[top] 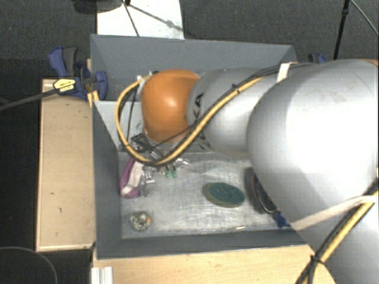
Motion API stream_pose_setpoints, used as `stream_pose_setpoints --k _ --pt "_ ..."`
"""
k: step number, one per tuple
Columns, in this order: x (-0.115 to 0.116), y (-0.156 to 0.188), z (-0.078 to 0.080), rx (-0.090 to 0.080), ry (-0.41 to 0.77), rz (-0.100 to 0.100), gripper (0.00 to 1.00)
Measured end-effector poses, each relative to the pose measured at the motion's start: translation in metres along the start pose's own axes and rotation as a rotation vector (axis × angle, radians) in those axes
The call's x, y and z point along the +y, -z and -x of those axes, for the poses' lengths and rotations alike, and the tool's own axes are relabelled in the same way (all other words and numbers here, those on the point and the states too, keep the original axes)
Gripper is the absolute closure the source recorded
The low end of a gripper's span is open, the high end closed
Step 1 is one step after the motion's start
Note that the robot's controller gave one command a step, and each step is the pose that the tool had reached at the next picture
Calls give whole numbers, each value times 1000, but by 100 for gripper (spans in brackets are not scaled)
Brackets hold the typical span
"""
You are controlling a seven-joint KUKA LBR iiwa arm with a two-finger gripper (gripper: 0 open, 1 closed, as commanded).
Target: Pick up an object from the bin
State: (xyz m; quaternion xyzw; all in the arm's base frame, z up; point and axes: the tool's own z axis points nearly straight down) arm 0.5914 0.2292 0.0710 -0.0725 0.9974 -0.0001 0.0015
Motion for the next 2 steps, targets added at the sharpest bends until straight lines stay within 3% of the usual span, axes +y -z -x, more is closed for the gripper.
stream_pose_setpoints --k 2 --pt "4 1 2 6 -25 -5 0"
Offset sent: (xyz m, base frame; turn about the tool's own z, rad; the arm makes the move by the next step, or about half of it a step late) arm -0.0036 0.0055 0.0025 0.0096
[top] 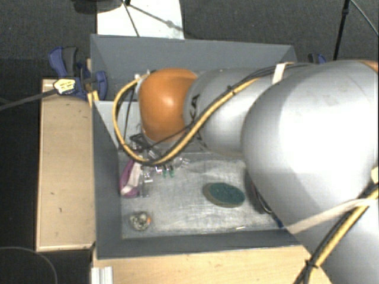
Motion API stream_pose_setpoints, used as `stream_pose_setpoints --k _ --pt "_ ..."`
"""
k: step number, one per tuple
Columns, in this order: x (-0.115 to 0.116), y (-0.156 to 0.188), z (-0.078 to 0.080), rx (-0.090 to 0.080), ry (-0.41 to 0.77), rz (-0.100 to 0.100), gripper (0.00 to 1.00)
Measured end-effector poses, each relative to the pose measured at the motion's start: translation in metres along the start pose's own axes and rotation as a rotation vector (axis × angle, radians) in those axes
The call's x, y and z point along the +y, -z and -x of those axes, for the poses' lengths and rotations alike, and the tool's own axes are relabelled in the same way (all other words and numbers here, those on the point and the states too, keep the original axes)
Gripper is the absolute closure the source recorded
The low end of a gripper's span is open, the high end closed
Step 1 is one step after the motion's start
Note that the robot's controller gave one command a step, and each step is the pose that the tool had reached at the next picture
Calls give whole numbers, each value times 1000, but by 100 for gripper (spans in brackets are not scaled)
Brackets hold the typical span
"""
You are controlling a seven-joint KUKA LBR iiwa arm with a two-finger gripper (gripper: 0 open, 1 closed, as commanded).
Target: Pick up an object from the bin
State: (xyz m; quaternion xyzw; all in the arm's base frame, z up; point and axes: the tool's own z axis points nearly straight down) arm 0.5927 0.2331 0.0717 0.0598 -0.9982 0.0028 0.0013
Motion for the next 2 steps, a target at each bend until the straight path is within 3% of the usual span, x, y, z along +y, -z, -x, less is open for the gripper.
stream_pose_setpoints --k 1,2 --pt "-55 5 -47 -5 266 4 0" --pt "14 98 -31 -16 187 11 0"
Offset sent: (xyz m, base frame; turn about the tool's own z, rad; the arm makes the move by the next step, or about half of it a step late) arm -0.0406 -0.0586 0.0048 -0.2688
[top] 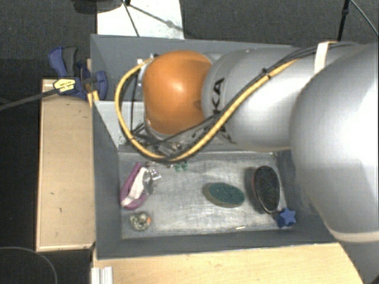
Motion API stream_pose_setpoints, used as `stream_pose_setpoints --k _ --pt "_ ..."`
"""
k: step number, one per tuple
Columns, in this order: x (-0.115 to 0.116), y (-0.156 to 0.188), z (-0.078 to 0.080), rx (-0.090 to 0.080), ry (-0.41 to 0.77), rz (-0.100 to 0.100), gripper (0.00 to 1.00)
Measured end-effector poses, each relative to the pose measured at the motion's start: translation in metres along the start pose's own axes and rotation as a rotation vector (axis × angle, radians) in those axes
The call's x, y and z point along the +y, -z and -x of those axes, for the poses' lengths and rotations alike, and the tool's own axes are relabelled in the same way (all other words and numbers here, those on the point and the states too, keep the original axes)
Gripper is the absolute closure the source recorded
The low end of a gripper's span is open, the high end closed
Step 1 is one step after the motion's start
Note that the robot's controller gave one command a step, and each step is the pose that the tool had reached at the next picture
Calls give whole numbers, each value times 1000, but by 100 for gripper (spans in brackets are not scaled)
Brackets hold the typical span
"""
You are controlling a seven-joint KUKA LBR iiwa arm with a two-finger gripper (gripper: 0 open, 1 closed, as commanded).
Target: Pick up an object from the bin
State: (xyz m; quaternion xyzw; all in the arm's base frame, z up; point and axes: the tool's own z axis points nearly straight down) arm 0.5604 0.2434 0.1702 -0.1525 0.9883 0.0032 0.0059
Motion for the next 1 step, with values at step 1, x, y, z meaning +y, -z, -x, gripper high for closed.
stream_pose_setpoints --k 1 --pt "2 -99 -19 18 478 -3 0"
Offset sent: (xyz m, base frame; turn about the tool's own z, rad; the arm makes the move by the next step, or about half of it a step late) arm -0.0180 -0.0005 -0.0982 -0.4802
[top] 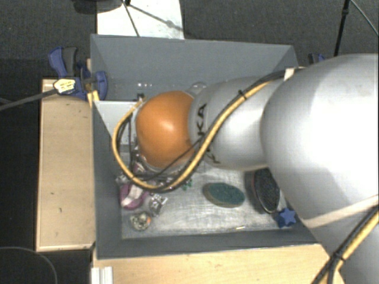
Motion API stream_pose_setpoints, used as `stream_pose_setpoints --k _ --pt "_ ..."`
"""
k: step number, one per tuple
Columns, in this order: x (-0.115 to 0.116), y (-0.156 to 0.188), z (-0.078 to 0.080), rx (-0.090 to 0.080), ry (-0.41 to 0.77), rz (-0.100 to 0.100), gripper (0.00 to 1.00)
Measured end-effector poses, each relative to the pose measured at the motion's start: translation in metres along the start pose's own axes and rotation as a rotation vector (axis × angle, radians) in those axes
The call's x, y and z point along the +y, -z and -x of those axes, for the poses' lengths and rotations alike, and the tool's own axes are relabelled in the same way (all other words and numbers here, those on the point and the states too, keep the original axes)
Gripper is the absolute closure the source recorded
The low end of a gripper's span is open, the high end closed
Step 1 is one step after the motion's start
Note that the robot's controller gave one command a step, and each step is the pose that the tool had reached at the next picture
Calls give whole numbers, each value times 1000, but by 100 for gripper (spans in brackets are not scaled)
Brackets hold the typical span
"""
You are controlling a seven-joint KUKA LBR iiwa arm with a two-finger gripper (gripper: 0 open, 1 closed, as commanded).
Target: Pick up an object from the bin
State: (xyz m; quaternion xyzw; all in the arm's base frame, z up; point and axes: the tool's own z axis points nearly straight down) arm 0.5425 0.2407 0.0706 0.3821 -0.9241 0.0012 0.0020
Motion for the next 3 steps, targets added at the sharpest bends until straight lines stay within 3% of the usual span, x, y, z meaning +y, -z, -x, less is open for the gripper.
stream_pose_setpoints --k 1,2,3 --pt "-32 0 3 -11 418 -3 0" --pt "-31 0 3 -10 412 0 100" --pt "-13 146 9 -14 438 -5 100"
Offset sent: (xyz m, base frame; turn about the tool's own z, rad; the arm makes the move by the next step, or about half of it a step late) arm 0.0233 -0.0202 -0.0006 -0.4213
